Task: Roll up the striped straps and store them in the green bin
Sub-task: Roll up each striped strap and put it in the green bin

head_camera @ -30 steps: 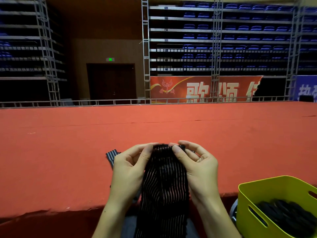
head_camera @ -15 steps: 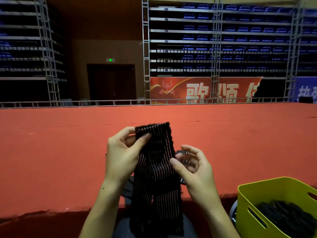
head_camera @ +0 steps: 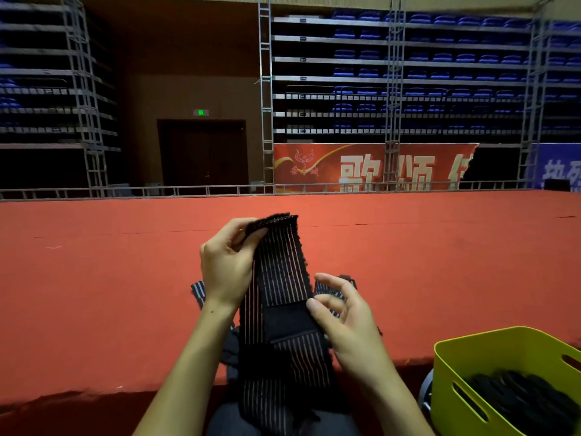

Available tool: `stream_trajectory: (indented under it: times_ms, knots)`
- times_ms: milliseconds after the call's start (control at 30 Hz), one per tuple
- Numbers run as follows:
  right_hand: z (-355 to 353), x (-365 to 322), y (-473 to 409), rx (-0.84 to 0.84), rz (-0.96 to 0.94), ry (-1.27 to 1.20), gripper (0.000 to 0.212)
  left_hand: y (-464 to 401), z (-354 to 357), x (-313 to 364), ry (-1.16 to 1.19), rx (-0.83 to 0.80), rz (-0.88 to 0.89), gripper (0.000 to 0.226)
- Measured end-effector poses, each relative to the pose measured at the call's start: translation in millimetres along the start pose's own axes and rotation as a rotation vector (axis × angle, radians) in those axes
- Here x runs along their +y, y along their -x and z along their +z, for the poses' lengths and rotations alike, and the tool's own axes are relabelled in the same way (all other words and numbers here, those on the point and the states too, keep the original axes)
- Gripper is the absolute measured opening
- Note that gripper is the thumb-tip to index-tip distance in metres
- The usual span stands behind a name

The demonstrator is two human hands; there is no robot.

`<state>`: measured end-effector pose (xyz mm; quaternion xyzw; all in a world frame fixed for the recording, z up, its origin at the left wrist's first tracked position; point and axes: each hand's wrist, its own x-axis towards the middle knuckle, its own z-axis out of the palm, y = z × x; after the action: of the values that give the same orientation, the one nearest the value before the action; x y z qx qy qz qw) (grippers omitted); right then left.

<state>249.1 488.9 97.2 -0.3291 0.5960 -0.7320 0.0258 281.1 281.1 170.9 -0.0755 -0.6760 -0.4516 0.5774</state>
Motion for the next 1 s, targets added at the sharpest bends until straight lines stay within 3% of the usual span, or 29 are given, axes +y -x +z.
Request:
stream_trajectory:
  times_ms: [267, 433, 533, 800, 1000]
  knots:
    - [14.0, 20.4, -0.3, -0.125, 0.076, 0.031, 0.057, -23.0, 17.6, 13.8, 0.117, 0.077, -0.038, 0.017]
    - [25.3, 51.4, 5.1, -0.165, 0.077, 0.196, 0.093, -37.3, 17.6, 18.2, 0.127, 0.129, -0.068, 0.010]
    - [31.8, 63.8, 7.1, -0.167, 0.037, 0.187, 0.094, -40.4, 18.4, 18.9, 0.135, 0.120, -0.074, 0.012]
    - [32.2, 58.2, 11.5, 0.033, -0.118, 0.112, 0.086, -53.2, 12.5, 12.5, 0.145, 0.150, -0.111, 0.008]
    - [24.2, 50.2, 12.7, -0.036, -0.101, 0.132, 0.084, -77.2, 12.2, 9.2, 0.121, 0.162, -0.105, 0.009]
